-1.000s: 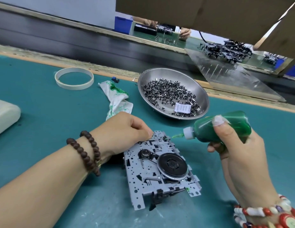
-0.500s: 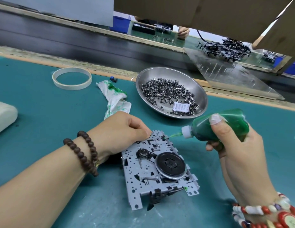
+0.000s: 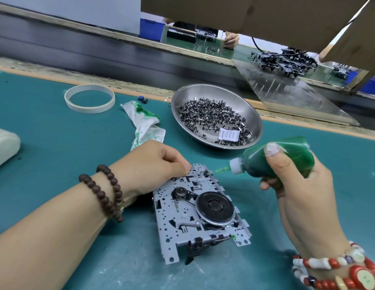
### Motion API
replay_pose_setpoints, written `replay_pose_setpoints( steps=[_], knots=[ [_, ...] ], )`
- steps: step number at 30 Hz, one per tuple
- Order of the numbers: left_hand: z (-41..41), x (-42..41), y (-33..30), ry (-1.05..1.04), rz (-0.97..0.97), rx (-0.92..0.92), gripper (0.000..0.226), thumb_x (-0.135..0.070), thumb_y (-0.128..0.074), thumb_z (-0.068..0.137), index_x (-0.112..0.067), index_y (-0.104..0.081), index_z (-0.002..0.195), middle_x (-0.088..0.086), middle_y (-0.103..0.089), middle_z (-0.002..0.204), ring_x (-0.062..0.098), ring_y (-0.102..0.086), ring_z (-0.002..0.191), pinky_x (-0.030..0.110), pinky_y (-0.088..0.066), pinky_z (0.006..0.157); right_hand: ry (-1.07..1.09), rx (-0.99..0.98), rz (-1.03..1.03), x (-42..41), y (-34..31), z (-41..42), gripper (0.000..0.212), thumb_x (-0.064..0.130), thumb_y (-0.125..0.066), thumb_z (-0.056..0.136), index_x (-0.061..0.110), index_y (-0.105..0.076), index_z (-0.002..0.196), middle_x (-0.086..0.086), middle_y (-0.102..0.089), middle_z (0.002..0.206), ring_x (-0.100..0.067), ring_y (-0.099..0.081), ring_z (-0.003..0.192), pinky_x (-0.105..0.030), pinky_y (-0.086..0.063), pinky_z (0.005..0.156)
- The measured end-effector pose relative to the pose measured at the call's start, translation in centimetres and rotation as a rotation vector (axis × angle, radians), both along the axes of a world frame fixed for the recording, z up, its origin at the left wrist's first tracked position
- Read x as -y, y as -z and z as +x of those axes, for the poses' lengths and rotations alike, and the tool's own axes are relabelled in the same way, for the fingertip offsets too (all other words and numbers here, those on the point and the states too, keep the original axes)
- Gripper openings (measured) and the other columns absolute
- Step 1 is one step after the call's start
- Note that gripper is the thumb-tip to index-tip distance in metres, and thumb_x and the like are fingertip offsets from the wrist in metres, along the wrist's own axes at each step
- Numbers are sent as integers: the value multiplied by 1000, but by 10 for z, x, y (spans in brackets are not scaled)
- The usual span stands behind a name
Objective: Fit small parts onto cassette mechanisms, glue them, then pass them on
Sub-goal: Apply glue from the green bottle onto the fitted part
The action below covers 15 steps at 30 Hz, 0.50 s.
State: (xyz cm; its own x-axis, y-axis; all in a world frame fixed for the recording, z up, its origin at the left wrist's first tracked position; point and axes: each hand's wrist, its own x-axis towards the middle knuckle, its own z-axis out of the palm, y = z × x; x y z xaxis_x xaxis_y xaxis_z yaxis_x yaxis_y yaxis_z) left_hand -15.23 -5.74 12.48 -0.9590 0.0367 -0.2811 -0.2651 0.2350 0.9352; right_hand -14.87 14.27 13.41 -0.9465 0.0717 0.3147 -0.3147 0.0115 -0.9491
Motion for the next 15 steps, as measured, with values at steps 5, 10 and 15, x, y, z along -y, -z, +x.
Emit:
replay_pose_setpoints(
  steps=[5,10,15],
  knots=[
    [0,0,0,-4,-1,3,19,-11,-66,82,-15,-71,64,-7,-71,66,0,-61,56,19,-49,65,7,9,2,0,0,1,12,32,-67,70,21,-66,73,5,-67,67,-7,-59,57,-16,-44,44],
    [0,0,0,-9,1,2,20,-10,-66,81,-15,-71,63,-4,-72,67,3,-61,57,20,-50,66,7,7,5,0,0,-1,7,26,-65,73,19,-64,75,4,-68,67,-7,-60,58,-16,-43,44],
    [0,-1,0,-9,-2,0,19,-10,-66,81,-15,-71,64,-3,-72,68,4,-61,58,19,-50,65,16,5,7,0,1,-1,7,26,-65,74,20,-65,73,5,-67,66,-7,-59,57,-16,-43,44]
  ],
)
